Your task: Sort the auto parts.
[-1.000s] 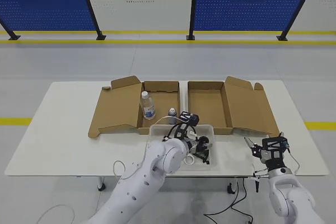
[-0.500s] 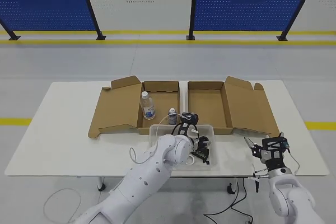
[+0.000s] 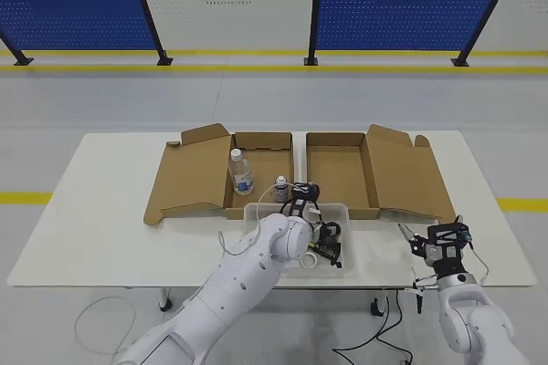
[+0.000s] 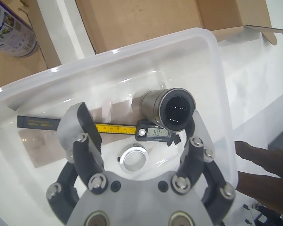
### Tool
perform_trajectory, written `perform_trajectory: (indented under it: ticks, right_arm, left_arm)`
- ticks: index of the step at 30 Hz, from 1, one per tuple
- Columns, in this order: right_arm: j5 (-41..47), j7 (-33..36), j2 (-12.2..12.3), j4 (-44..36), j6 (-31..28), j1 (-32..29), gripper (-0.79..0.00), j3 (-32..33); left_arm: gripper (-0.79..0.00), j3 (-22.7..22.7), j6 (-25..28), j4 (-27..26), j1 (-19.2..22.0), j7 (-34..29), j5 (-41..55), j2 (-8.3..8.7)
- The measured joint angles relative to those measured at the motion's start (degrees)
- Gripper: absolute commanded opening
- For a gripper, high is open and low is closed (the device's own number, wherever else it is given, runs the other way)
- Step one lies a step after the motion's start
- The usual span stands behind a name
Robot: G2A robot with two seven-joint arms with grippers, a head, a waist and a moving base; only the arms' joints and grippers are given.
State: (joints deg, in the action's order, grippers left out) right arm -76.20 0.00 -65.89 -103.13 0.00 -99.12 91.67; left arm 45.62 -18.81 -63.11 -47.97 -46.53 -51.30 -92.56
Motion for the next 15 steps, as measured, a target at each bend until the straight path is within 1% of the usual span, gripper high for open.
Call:
perform_trajectory:
  ticks: [2, 4, 8, 13, 15]
  right_arm:
    - [0.00, 0.00, 0.00, 0.00, 0.00, 0.00, 0.000, 0.00]
    - [0.00, 0.00, 0.00, 0.00, 0.00, 0.00, 0.000, 0.00]
    - [0.00, 0.00, 0.00, 0.00, 0.00, 0.00, 0.000, 0.00]
    - [0.00, 0.00, 0.00, 0.00, 0.00, 0.00, 0.000, 0.00]
    - [0.00, 0.00, 0.00, 0.00, 0.00, 0.00, 0.000, 0.00]
  left_arm:
    - [-0.259, -0.14, 0.15, 0.66, 0.27, 0.01, 0.10, -0.18]
    - [-0.305, -0.29, 0.34, 1.19, 0.46, -0.11, 0.26, -0.36]
    - [-0.320, -0.48, 0.64, 1.86, 0.71, -0.27, 0.49, -0.63]
    - [-0.400, -0.63, 0.97, 2.29, 1.00, -0.78, 0.74, -0.94]
    - [-0.416, -0.57, 1.03, 2.36, 1.04, -0.92, 0.87, -1.02]
